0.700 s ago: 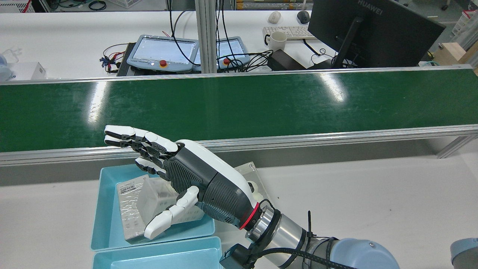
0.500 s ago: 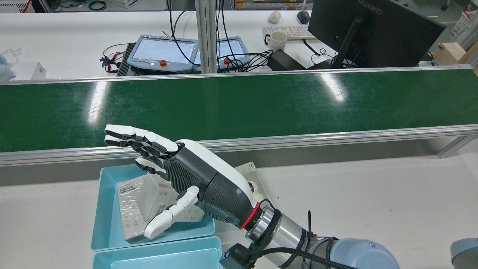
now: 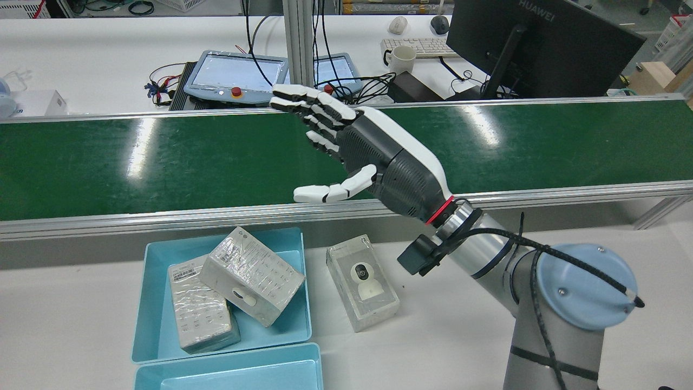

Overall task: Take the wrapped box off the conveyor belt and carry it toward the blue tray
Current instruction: 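Raise the right hand from above the blue tray toward the conveyor's far end, then position the open right hand over the belt facing the approaching box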

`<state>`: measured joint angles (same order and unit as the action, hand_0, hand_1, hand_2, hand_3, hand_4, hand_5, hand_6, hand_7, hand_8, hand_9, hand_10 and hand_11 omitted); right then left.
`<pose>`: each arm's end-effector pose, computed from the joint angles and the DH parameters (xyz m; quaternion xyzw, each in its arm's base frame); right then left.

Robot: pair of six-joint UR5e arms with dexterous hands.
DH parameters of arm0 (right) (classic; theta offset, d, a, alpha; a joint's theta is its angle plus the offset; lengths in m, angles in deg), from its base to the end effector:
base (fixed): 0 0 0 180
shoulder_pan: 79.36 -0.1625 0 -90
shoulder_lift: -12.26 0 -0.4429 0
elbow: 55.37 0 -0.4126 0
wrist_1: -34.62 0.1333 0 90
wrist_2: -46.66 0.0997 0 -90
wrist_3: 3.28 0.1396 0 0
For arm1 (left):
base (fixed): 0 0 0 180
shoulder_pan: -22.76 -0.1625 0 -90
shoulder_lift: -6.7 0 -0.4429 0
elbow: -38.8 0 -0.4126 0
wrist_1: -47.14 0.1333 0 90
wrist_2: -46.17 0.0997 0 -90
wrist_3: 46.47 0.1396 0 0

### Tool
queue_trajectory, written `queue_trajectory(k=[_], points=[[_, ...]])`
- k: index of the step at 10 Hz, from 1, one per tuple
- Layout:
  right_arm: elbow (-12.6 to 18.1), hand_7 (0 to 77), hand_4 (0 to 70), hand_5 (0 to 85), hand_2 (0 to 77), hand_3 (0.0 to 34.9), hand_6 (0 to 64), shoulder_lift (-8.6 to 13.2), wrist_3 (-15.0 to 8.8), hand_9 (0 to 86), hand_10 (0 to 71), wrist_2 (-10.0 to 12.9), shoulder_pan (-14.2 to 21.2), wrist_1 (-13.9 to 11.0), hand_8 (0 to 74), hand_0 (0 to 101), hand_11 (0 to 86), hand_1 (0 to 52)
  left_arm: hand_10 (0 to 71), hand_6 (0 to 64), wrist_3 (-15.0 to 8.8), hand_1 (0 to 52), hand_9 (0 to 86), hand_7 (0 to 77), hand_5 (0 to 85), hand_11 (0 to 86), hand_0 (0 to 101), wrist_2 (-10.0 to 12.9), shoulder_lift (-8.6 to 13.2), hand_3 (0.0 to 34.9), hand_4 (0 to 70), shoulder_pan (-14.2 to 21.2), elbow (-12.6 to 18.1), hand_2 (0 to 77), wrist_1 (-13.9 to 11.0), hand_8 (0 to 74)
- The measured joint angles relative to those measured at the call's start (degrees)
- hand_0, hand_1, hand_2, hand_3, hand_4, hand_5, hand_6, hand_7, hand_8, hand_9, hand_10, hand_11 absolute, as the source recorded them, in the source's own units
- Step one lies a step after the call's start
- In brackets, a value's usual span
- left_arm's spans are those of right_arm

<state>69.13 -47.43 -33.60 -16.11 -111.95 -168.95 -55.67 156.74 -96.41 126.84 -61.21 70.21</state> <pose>-0.3641 -0.4668 0.1646 -0.1129 -0.8834 0.4378 0.1234 -0.2303 -0.5719 0.5314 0.0964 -0.7008 0.7066 0.0166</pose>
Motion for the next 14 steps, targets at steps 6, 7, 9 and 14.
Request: queue_trajectory(k=[6, 7, 9, 14], points=[[-6.26, 18.0, 2.2, 18.0, 15.8, 30.2, 0.0, -0.47, 4.52, 2.2, 0.5, 0.27, -13.91, -14.39, 0.0, 45, 2.2, 9.8, 0.5, 0.5, 0.0, 0.0, 0.0, 0.5, 0.5, 0.0, 0, 0.0, 0.0, 0.0, 0.5, 0.0, 0.0, 1.1, 0.0, 0.5], [-7.46, 18.0, 2.2, 18.0, 12.5, 30.5, 0.0, -0.56, 5.88, 2.2, 0.5, 0.34, -15.49, -14.24, 0.0, 40, 2.2, 10.4, 0.5, 0.5, 0.0, 0.0, 0.0, 0.5, 0.5, 0.0, 0, 0.0, 0.0, 0.0, 0.5, 0.0, 0.0, 1.1, 0.0, 0.5], [-9.02, 12.0, 0.5, 18.5, 7.6, 30.4, 0.0, -0.45, 9.25, 2.2, 3.3, 0.34, -17.98, -12.97, 0.0, 36, 5.4, 5.4, 0.5, 0.5, 0.0, 0.0, 0.0, 0.5, 0.5, 0.0, 0, 0.0, 0.0, 0.0, 0.5, 0.0, 0.0, 1.1, 0.0, 0.0], [-9.25, 15.3, 0.5, 19.1, 10.4, 30.4, 0.0, -2.44, 13.66, 4.9, 2.7, 0.56, -19.75, -10.15, 0.0, 34, 3.3, 7.1, 0.5, 0.5, 0.0, 0.0, 0.0, 0.5, 0.5, 0.0, 0, 0.0, 0.0, 0.0, 0.0, 0.0, 0.0, 1.1, 0.0, 0.5]])
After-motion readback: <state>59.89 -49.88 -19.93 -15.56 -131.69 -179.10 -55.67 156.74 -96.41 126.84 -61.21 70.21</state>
